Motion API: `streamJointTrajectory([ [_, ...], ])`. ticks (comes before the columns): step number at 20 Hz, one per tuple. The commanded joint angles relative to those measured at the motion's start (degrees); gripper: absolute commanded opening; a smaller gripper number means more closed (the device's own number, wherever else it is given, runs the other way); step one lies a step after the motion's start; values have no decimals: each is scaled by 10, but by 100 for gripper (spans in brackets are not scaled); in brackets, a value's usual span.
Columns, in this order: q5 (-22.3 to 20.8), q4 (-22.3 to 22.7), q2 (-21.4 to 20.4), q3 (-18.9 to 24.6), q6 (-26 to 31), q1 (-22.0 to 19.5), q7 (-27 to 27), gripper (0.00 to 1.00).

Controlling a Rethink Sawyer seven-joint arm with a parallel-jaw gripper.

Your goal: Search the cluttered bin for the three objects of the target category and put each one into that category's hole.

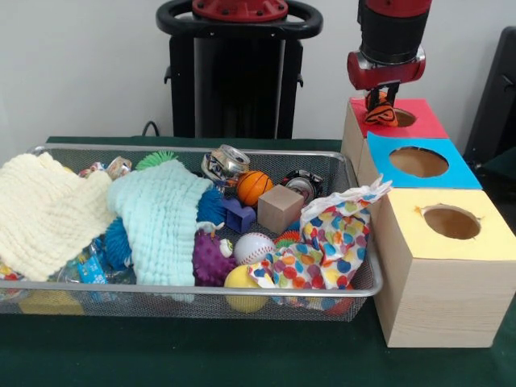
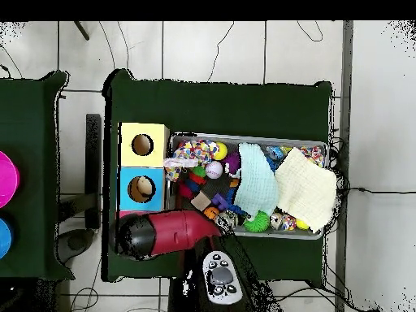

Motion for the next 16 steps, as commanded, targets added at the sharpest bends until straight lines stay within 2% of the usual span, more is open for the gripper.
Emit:
streamJointTrajectory([
  [1, 25, 44, 51, 60, 11, -24, 39, 0],
  [9, 31, 59, 87, 108, -39, -57, 21, 0],
  [13, 26, 59, 89, 116, -44, -63, 26, 0],
  [16, 17, 53, 86, 104, -46, -54, 37, 0],
])
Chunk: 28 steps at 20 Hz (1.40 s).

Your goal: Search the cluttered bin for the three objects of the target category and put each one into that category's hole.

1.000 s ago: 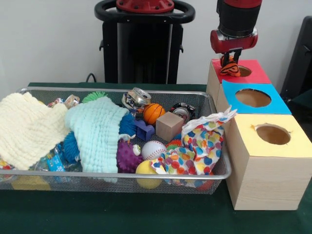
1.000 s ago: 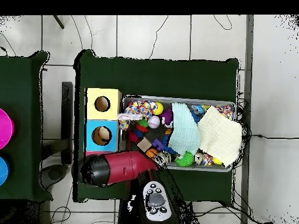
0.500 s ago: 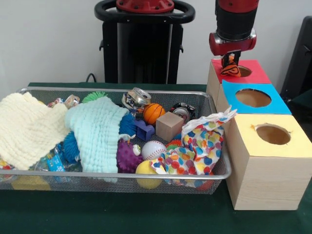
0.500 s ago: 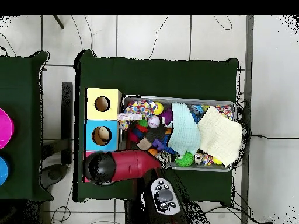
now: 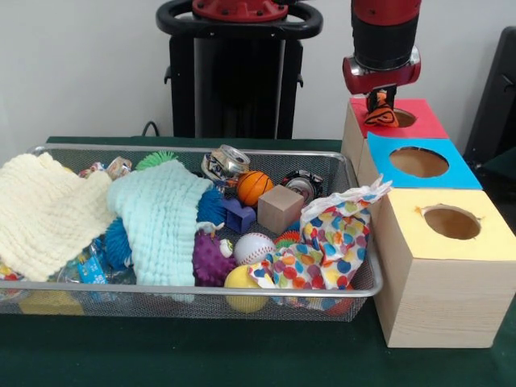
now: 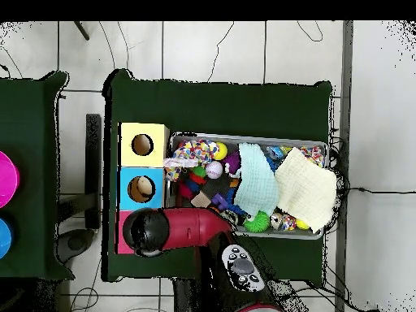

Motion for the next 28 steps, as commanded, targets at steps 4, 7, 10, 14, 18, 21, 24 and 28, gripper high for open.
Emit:
streamJointTrajectory([
  [4, -12, 19, 76, 19, -36, 31, 66, 0],
  [7, -14, 10, 78, 2, -35, 46, 79, 0],
  [10, -18, -13, 78, -33, -14, 76, 105, 0],
  [14, -16, -28, 89, -57, -14, 98, 110, 0],
  [18, -7, -31, 95, -67, -26, 109, 106, 0],
  [21, -11, -48, 97, -98, -15, 137, 126, 0],
  [24, -5, -51, 98, -110, -14, 148, 125, 0],
  [28, 9, -43, 96, -112, -19, 151, 121, 0],
])
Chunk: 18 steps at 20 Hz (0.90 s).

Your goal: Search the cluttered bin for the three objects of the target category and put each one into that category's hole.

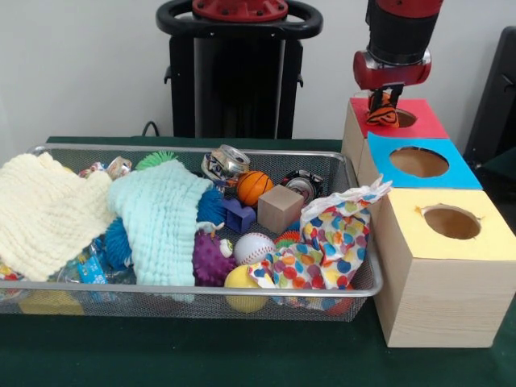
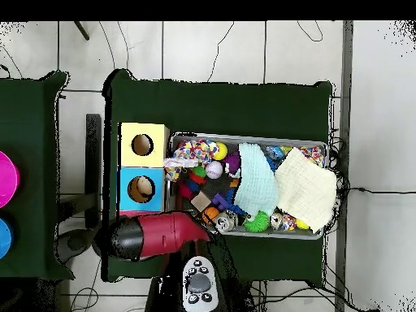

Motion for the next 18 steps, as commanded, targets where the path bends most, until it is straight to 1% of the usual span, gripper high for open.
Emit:
streamJointTrajectory([
  [1, 12, -1, 99, 5, -21, 21, 121, 0],
  [5, 26, 4, 98, 6, -20, 24, 122, 0],
  [13, 45, -5, 99, -12, -14, 51, 132, 0],
  [18, 63, -5, 89, -18, -6, 71, 142, 0],
])
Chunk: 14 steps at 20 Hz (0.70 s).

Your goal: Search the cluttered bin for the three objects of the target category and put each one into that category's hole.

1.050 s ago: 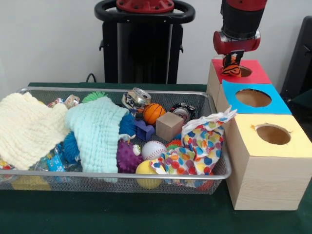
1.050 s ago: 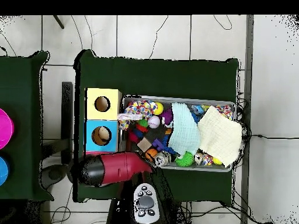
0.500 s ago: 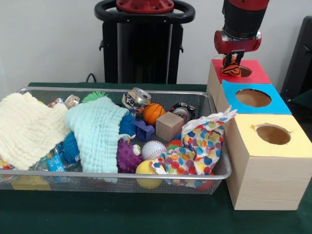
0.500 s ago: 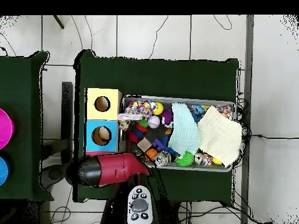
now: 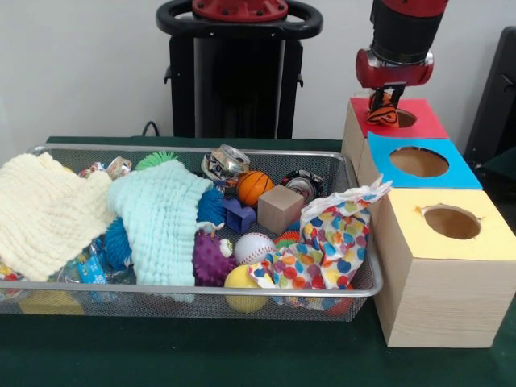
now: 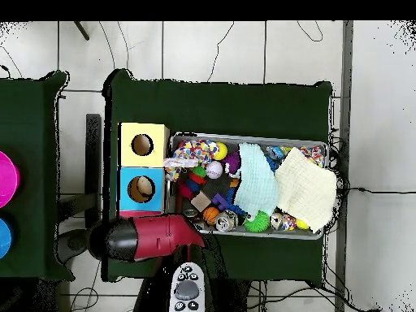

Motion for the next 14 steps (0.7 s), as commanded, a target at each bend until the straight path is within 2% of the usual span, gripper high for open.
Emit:
streamJointTrajectory([
  [1, 34, 5, 79, 27, -3, 32, 144, 0],
  [14, 77, -15, 88, 3, 3, 79, 152, 0],
])
